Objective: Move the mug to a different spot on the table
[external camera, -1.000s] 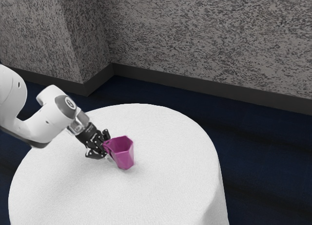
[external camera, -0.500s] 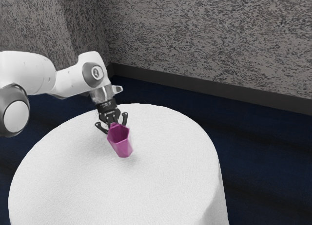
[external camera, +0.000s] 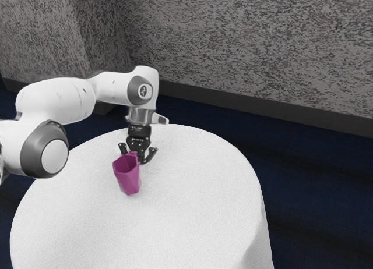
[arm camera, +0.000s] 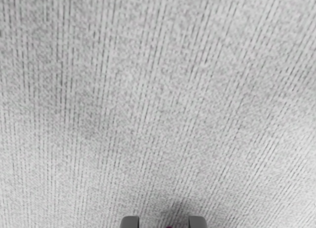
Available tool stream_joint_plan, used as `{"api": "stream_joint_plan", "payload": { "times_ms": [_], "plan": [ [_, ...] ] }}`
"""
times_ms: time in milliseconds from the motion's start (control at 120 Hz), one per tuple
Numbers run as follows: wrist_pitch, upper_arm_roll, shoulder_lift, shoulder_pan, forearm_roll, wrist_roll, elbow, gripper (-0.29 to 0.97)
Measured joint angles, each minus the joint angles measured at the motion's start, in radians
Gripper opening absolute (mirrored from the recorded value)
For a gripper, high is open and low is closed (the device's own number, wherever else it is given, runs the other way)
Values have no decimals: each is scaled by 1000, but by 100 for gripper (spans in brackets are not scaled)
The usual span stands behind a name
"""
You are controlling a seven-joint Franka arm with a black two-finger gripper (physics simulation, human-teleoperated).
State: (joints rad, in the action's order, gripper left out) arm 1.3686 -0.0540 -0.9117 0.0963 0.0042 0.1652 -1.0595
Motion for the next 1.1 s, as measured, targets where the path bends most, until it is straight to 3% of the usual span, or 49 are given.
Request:
{"api": "stream_joint_plan", "payload": {
  "times_ms": [367, 975, 1100],
  "plan": [
    [-20, -34, -58, 23, 55, -161, 54, -2],
    [111, -38, -28, 15, -9, -258, 15, 0],
    [129, -38, -30, 15, -20, -264, 8, 8]
  ]
}}
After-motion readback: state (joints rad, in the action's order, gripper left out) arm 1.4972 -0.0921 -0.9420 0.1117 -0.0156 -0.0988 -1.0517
